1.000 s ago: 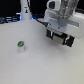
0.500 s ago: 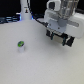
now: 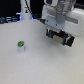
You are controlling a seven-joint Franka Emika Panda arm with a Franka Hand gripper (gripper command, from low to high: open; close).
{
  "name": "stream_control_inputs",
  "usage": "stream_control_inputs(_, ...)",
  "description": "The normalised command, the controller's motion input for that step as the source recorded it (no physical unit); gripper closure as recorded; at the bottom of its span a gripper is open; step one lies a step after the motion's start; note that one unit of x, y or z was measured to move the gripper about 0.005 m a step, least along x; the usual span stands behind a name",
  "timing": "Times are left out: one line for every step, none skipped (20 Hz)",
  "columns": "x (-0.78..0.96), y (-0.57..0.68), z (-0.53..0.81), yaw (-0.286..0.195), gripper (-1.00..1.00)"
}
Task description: Open the kcup holder, insert the kcup into the holder, and close the kcup holder
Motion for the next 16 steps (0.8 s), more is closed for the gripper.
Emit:
stream_control_inputs(-0.05,-0.55,0.37,-0.204,-1.0)
stream_control_inputs(-0.09,-0.53,0.34,-0.212,-1.0)
stream_control_inputs(-0.12,-0.51,0.31,-0.215,-1.0)
stream_control_inputs(-0.16,-0.49,0.29,-0.218,-1.0)
stream_control_inputs(-0.19,-0.48,0.28,-0.223,-1.0)
stream_control_inputs(-0.28,-0.42,0.25,-0.235,-1.0)
stream_control_inputs(-0.3,-0.41,0.23,-0.242,-1.0)
stream_control_inputs(-0.31,-0.41,0.22,-0.242,-1.0)
stream_control_inputs(-0.33,-0.41,0.2,-0.24,-1.0)
stream_control_inputs(-0.34,-0.41,0.17,-0.238,-1.0)
stream_control_inputs(-0.34,-0.42,0.14,-0.234,-1.0)
stream_control_inputs(-0.35,-0.42,0.11,-0.237,-1.0)
stream_control_inputs(-0.35,-0.42,0.07,-0.24,-1.0)
stream_control_inputs(-0.36,-0.42,0.06,-0.241,-1.0)
stream_control_inputs(-0.36,-0.42,0.05,-0.24,-1.0)
stream_control_inputs(-0.35,-0.42,0.04,-0.236,-1.0)
